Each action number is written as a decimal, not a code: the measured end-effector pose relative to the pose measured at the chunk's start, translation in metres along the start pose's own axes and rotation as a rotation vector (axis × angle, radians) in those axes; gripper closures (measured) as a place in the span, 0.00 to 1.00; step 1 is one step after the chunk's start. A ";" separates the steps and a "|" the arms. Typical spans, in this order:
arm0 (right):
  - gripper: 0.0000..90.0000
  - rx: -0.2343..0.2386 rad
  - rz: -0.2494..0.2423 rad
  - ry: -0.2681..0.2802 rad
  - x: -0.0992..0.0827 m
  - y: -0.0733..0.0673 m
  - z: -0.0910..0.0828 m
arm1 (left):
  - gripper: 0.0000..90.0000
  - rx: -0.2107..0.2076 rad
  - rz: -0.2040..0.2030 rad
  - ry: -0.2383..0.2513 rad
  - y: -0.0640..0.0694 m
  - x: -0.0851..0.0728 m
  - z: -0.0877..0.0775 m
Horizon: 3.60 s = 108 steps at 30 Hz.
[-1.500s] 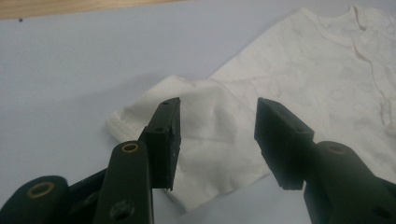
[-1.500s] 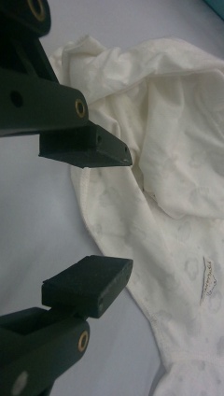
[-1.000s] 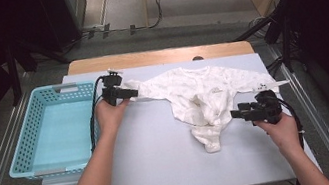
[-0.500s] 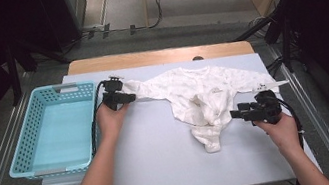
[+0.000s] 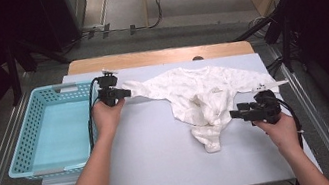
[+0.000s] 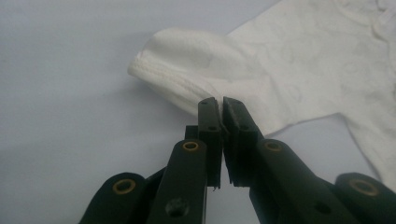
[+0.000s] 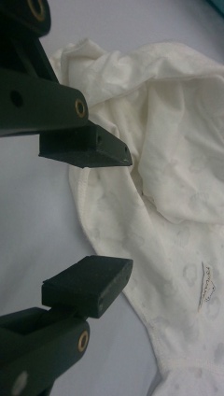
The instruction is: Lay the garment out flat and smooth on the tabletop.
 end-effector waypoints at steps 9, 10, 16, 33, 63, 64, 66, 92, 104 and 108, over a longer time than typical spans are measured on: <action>0.47 0.002 -0.005 0.000 0.001 -0.002 0.000 | 0.96 -0.015 -0.018 0.071 0.001 0.015 -0.022; 0.47 0.002 -0.005 0.001 0.001 -0.001 0.000 | 0.96 -0.018 -0.018 0.070 0.002 0.014 -0.023; 0.47 0.003 -0.004 0.001 0.001 -0.002 0.001 | 0.96 -0.043 -0.012 0.070 0.009 0.013 -0.020; 0.47 0.005 -0.007 0.002 0.002 -0.002 0.001 | 0.96 -0.023 0.018 0.066 0.023 0.014 -0.030; 0.47 -0.006 -0.052 -0.012 0.005 -0.009 0.005 | 0.50 -0.170 0.028 0.089 0.051 0.013 -0.029; 0.47 -0.004 -0.049 -0.013 0.005 -0.009 0.005 | 0.50 -0.176 0.037 0.087 0.054 0.013 -0.029; 0.47 -0.003 -0.044 -0.013 0.005 -0.009 0.004 | 0.48 -0.190 0.054 0.082 0.060 0.013 -0.028; 0.45 0.016 -0.075 -0.023 -0.018 -0.027 -0.014 | 0.46 -0.335 0.167 0.063 0.114 -0.006 -0.026; 0.46 0.043 -0.113 -0.042 -0.033 -0.046 -0.017 | 0.46 -0.364 0.209 0.067 0.125 -0.012 -0.030; 0.47 0.050 -0.129 -0.051 -0.037 -0.052 -0.016 | 0.46 -0.375 0.216 0.064 0.129 -0.013 -0.030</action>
Point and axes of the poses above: each handheld gripper's, and its own axes: z roughly forward along the jaws, x roughly out of its top, y roughly to its right, the point moved 10 cm from there along z, roughly forward along the jaws, and after that the axes turned 15 degrees about z, right-handed, at the moved point
